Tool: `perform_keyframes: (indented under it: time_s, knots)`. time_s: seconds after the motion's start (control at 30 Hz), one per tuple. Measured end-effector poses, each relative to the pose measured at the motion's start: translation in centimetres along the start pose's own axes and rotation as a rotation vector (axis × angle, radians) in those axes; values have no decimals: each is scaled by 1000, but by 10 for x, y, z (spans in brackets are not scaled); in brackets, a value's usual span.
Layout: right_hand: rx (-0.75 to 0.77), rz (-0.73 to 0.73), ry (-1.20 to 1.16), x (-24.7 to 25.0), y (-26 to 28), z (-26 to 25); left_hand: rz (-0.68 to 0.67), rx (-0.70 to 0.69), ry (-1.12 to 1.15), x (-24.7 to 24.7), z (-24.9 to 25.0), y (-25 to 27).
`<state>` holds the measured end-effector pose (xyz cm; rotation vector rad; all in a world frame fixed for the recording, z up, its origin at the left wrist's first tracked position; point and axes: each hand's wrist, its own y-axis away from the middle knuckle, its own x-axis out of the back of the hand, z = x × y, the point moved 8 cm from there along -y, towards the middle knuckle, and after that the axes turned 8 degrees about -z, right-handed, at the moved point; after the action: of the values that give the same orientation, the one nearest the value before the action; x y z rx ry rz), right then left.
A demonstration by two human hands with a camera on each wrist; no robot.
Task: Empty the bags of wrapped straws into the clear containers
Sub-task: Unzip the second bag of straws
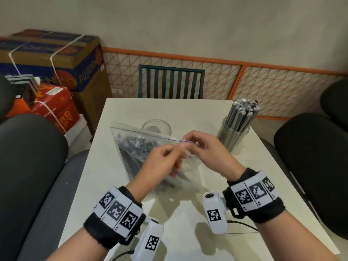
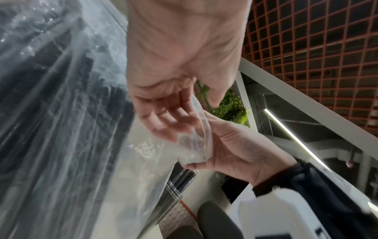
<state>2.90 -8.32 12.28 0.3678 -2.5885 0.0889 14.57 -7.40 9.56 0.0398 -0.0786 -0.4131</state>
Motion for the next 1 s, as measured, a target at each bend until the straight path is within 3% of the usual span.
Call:
perform_keyframes:
  time_s: [0.13, 0.2, 0.3, 0.37, 0.47, 0.57, 0.73, 0.83, 1.0]
  knots:
    - [-5, -30, -17, -5, 1, 0, 195, 79, 266, 34, -5, -2]
    - [-38, -19, -23, -2, -2, 3, 177, 82, 255, 36, -4, -3]
    - [-145, 131, -66, 20, -10, 16, 159, 81, 217, 33, -4, 4]
    - [-165, 197, 38, 28, -16, 14, 170, 71, 198, 32, -3, 7]
    - [-87, 40, 333, 3, -20, -11, 167, 65, 161, 30, -2, 6]
    - [-25, 27, 278, -20, -19, -29, 132, 83, 133, 28, 3, 4]
    - [34, 81, 216, -26, -20, -34, 326, 94, 115, 64, 3, 7]
    - [30, 72, 240, -25, -27, -29, 311, 83, 114, 71, 0, 7]
    - [-96, 295, 207, 13, -44, -5, 322, 113, 139, 73, -11, 21]
